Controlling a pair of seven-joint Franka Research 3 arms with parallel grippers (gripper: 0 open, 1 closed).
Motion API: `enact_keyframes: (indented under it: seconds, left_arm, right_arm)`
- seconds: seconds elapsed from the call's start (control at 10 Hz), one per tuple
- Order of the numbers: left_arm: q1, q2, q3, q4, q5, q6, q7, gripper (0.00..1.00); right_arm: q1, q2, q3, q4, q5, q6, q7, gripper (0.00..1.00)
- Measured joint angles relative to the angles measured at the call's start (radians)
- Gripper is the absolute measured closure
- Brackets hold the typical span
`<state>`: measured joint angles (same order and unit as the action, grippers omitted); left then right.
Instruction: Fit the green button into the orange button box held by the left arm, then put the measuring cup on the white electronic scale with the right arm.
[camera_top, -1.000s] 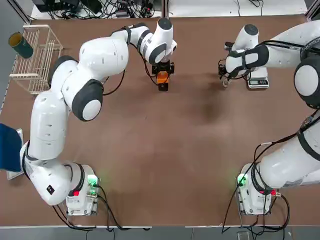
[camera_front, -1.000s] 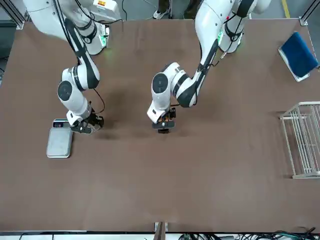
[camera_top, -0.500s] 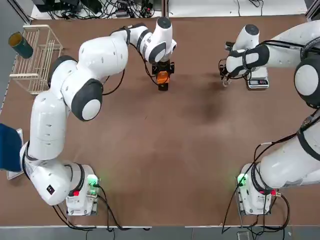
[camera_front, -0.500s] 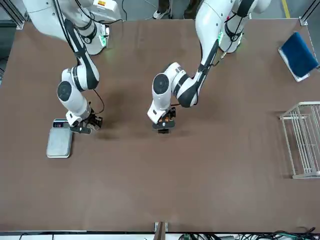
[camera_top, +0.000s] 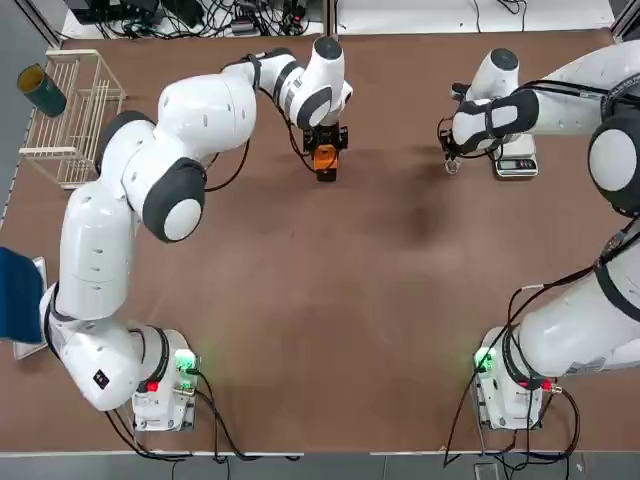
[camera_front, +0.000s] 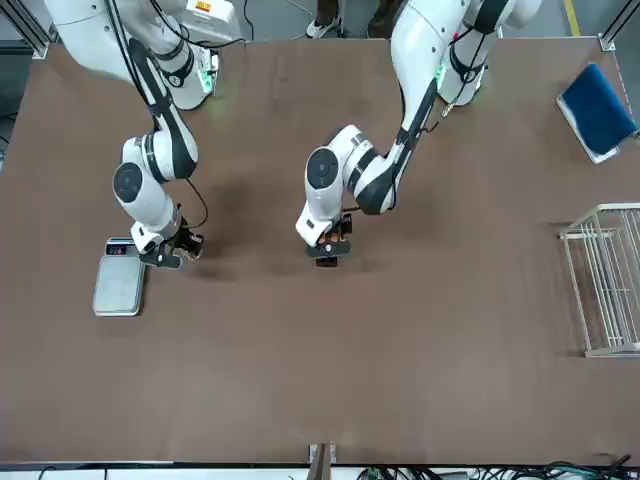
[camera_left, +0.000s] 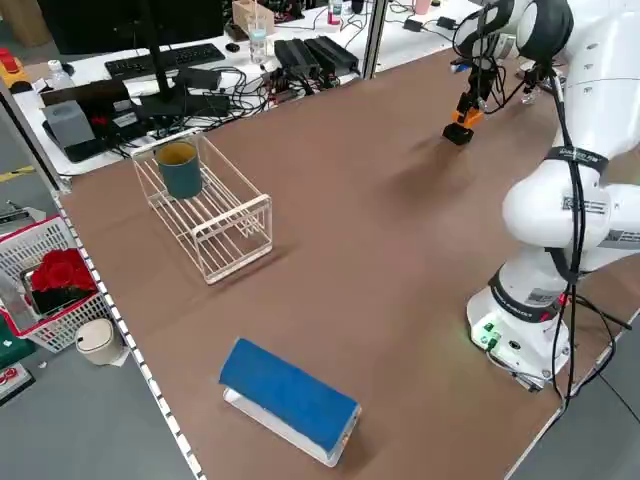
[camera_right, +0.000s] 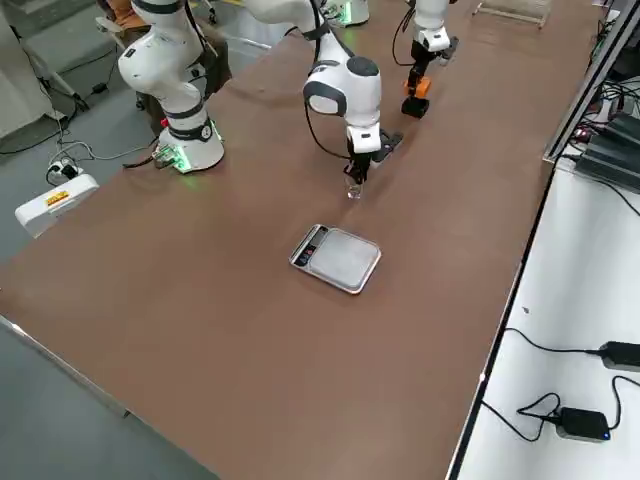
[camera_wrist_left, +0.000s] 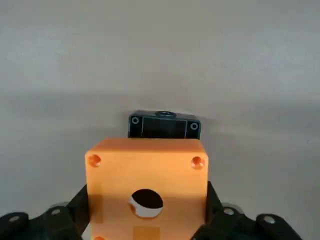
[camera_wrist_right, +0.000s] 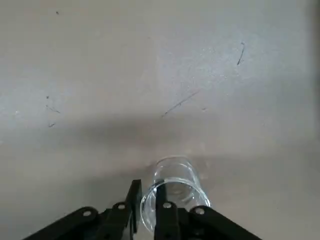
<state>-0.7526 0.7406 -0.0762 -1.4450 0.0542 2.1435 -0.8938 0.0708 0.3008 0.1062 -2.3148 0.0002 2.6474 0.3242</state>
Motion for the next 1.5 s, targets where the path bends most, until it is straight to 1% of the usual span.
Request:
enact_keyframes:
  seconds: [0.5,1.0,1.3,1.5]
  left_arm:
    - [0.0,0.007,0.001,-0.014,0.0,0.039,-0.001,0.13]
    - [0.0,0.017,0.001,-0.017,0.0,0.05,-0.004,0.13]
    - [0.0,0.023,0.001,-0.019,0.0,0.051,-0.004,0.13]
    - [0.001,0.024,0.002,-0.019,0.0,0.053,-0.004,0.13]
  right_arm:
    - [-0.001,0.002,-0.001,0.0,0.0,0.006,0.0,0.91]
    - [-0.002,-0.001,-0.004,0.003,-0.001,-0.008,-0.002,0.92]
    - [0.001,-0.012,0.002,0.015,-0.001,-0.058,-0.002,0.92]
    - [0.003,-0.044,0.006,0.038,-0.001,-0.127,-0.002,0.92]
